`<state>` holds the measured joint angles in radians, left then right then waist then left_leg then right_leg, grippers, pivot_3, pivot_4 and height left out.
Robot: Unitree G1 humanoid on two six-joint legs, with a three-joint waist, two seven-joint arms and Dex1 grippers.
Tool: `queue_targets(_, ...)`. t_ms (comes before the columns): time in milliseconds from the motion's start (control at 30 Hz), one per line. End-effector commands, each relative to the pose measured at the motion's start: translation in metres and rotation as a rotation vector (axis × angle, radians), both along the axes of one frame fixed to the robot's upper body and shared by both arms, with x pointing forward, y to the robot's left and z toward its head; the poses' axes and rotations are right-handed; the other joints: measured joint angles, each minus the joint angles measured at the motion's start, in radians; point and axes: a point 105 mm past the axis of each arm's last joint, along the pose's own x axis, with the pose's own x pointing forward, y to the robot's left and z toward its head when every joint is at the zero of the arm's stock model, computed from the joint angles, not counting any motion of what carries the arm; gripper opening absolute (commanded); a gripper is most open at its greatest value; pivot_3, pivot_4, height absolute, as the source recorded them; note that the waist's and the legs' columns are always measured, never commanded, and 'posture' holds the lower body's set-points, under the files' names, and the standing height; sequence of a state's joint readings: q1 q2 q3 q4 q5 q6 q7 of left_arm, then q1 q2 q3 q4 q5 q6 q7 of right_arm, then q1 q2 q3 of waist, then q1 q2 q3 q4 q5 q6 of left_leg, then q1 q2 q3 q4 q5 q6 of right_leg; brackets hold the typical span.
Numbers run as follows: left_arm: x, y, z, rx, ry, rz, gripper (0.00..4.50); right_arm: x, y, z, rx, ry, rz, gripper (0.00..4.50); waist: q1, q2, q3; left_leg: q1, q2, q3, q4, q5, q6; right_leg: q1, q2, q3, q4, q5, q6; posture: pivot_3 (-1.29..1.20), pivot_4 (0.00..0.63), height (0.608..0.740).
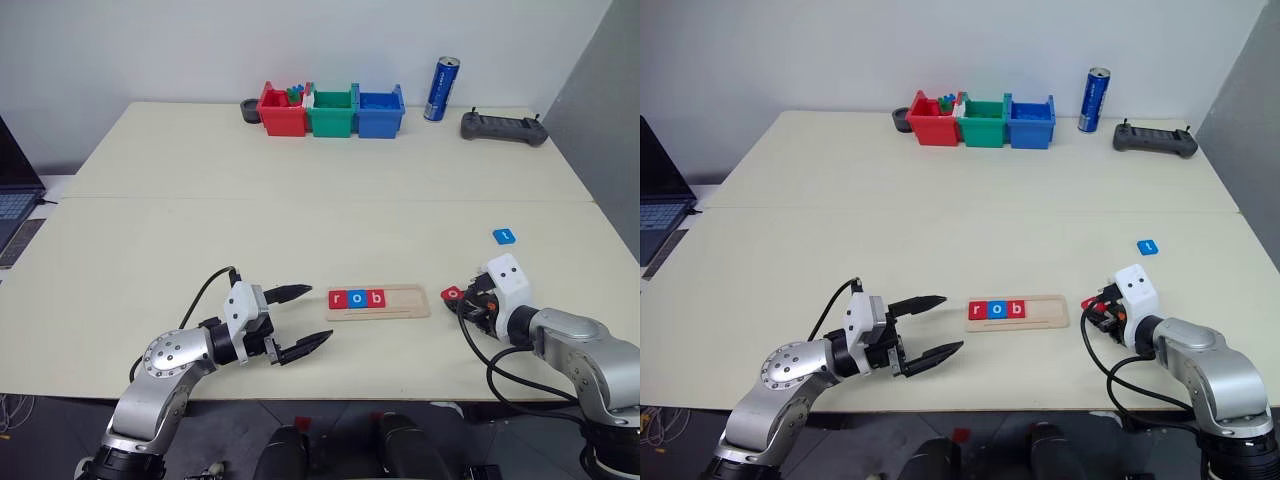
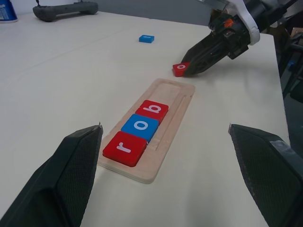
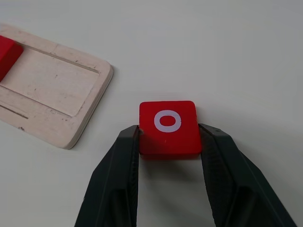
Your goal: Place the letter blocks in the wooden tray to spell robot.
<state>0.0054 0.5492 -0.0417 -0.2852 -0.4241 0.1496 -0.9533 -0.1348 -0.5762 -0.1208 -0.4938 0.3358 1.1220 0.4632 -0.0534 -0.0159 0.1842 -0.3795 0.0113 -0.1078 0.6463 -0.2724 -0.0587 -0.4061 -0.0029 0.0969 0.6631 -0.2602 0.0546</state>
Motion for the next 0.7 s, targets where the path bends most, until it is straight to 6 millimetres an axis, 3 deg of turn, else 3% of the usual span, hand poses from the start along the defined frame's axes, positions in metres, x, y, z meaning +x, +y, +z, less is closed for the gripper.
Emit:
queue_targets(33, -0.002, -0.003, 0.011, -0.007, -0.045, -0.023, 4.50, -0.005, 0.001, 0.000, 0.005, 0.009, -0.013, 2.19, 0.000, 0.000, 0.000, 0.000, 0.000, 0.000, 0.000, 0.000, 0.000, 0.000, 0.000, 0.000, 0.000, 0.000, 0.000, 0.00, 0.150, 0.740)
queue_targets(267, -0.001, -0.003, 0.010, -0.006, -0.045, -0.029, 4.50, -0.004, 0.008, 0.013, -0.029, -0.038, 0.065, 4.48, 0.000, 0.000, 0.000, 0.000, 0.000, 0.000, 0.000, 0.000, 0.000, 0.000, 0.000, 0.000, 0.000, 0.000, 0.000, 0.00, 0.150, 0.740)
queue_targets(367, 0.000, -0.004, 0.010, -0.010, -0.046, -0.032, 4.50, 0.000, 0.009, 0.034, -0.095, -0.095, 0.211, 4.48, 0.000, 0.000, 0.000, 0.000, 0.000, 0.000, 0.000, 0.000, 0.000, 0.000, 0.000, 0.000, 0.000, 0.000, 0.000, 0.00, 0.150, 0.740)
queue_targets(467, 0.002, -0.005, 0.010, -0.011, -0.046, -0.038, 4.50, 0.004, 0.004, 0.050, -0.269, -0.184, 0.427, 4.48, -0.001, 0.000, 0.000, 0.000, 0.000, 0.001, 0.000, 0.000, 0.000, 0.000, 0.000, 0.000, 0.000, -0.002, 0.003, 0.00, 0.150, 0.740)
queue_targets(600, 0.004, -0.007, 0.010, -0.012, -0.047, -0.045, 4.50, 0.004, -0.003, 0.052, -0.338, -0.214, 0.698, 4.48, -0.001, -0.001, 0.001, 0.000, 0.000, 0.000, 0.000, 0.000, 0.000, 0.000, 0.000, 0.000, -0.001, -0.003, 0.005, 0.00, 0.150, 0.740)
queue_targets(700, 0.005, -0.009, 0.010, -0.013, -0.052, -0.053, 4.50, 0.007, -0.012, 0.042, -0.355, -0.212, 0.855, 4.48, -0.002, -0.001, 0.001, 0.000, 0.000, 0.001, 0.000, 0.000, 0.000, 0.000, 0.000, 0.000, -0.001, 0.000, 0.000, 0.00, 0.150, 0.740)
